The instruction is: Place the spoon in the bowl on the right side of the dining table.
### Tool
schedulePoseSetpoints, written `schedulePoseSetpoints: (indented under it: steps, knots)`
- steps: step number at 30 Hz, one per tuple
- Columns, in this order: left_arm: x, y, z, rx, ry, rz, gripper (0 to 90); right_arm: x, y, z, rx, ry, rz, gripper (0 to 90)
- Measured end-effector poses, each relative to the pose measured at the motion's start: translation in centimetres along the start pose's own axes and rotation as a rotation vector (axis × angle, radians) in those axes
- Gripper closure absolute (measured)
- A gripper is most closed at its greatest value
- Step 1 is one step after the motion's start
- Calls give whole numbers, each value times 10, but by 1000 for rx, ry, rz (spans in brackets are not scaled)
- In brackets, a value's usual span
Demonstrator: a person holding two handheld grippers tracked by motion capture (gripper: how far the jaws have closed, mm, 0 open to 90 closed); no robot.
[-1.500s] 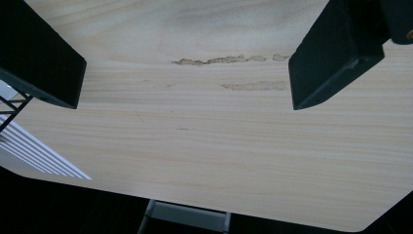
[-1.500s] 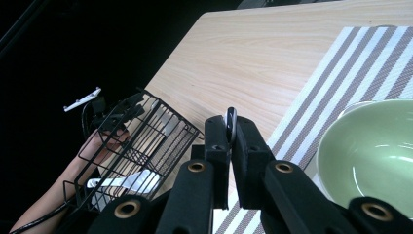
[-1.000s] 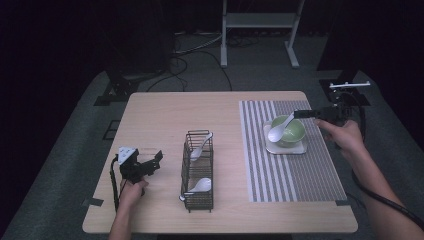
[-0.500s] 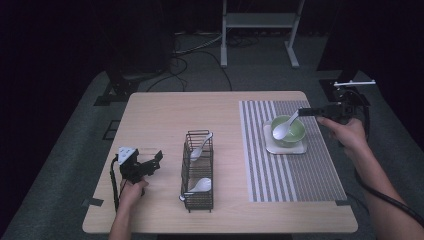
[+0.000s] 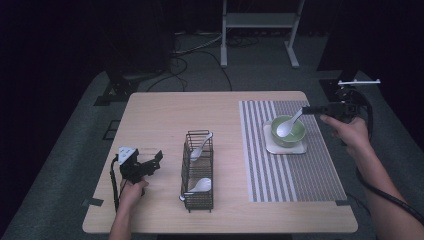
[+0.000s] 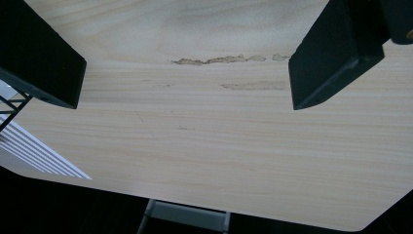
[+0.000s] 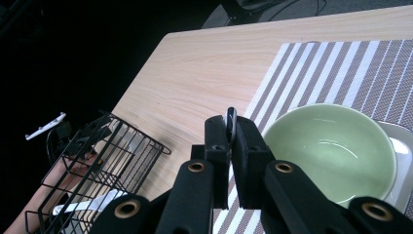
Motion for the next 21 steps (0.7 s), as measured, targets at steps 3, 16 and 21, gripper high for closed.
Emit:
schedulePoseSetpoints:
  steps: [3, 16, 21]
  knots:
    - [0, 0, 0, 1, 2, 0, 0, 2, 1, -1, 4, -3, 6, 853]
    - [0, 0, 0, -1, 0, 0, 0, 9, 5, -4, 28, -20, 37, 853]
    - [0, 0, 0, -1, 0, 0, 0, 15, 6, -5, 36, -30, 62, 853]
Point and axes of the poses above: each handheld gripper's, and its own axes: y roughly backward along the jaws, z roughly out of its underside, x roughly to its right, the point moved 3 cm from there along -y, roughly forward along the jaws, and after that the axes turned 6 degrees about z, right-handed, at the moved point
